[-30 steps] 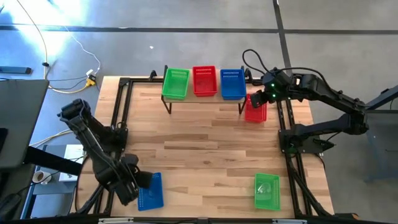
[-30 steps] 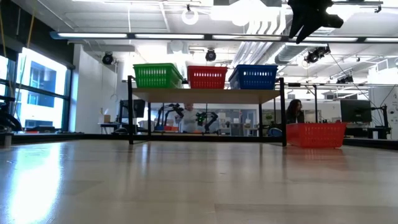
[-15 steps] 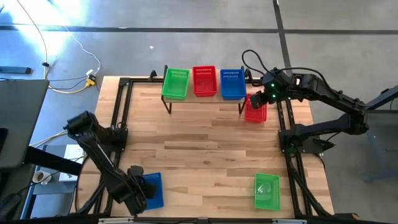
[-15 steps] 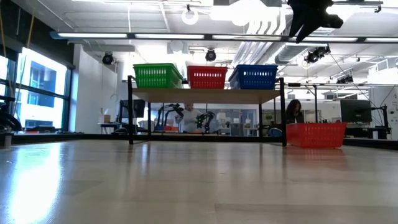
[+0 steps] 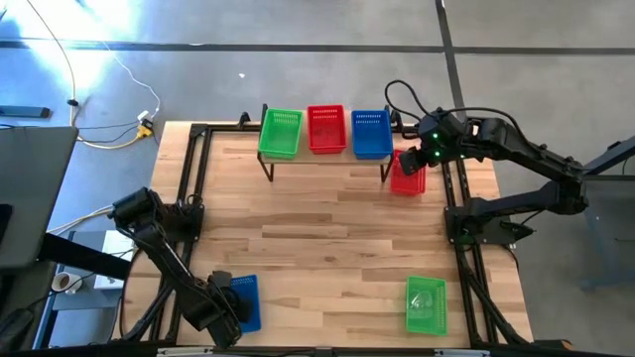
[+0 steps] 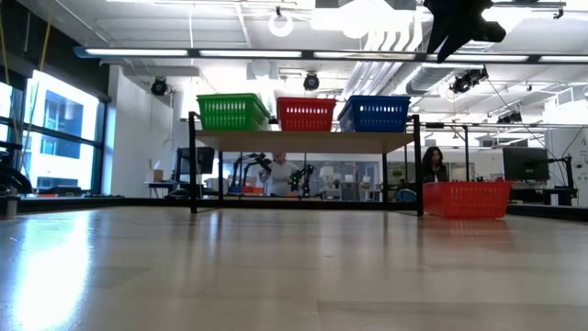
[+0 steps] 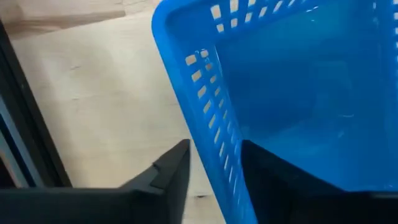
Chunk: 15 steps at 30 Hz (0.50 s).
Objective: Stack baskets on shelf by color
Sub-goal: Stack the blue bin on top of the stacked blue bins on the shelf
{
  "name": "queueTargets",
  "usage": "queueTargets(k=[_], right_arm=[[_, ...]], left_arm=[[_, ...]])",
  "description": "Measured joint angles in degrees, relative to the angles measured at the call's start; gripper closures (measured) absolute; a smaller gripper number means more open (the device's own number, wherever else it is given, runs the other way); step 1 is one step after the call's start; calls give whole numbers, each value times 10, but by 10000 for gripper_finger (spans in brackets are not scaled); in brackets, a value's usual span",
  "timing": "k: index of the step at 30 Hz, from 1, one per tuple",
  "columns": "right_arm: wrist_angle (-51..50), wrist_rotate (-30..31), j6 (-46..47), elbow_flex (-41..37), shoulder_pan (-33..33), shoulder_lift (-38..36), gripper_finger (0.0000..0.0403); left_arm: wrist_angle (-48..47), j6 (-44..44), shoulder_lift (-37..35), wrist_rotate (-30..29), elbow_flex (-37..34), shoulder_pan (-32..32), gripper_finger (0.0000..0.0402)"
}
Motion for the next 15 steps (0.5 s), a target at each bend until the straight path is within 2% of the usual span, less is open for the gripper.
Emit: queueTargets(k=[5, 7, 11, 15], right_arm=[[0, -1, -5, 0, 0, 0, 297], [0, -2, -14, 0, 0, 0, 297], [6, -18, -38, 0, 0, 0, 297], [30, -29, -61, 0, 22, 0, 297]], left_arm=[[-7, 4, -1, -2, 0, 12, 367], [-7, 6, -1, -5, 0, 19, 392], [-8, 10, -1, -14, 2, 38, 391], [-39, 16, -14, -55, 18, 59, 399]])
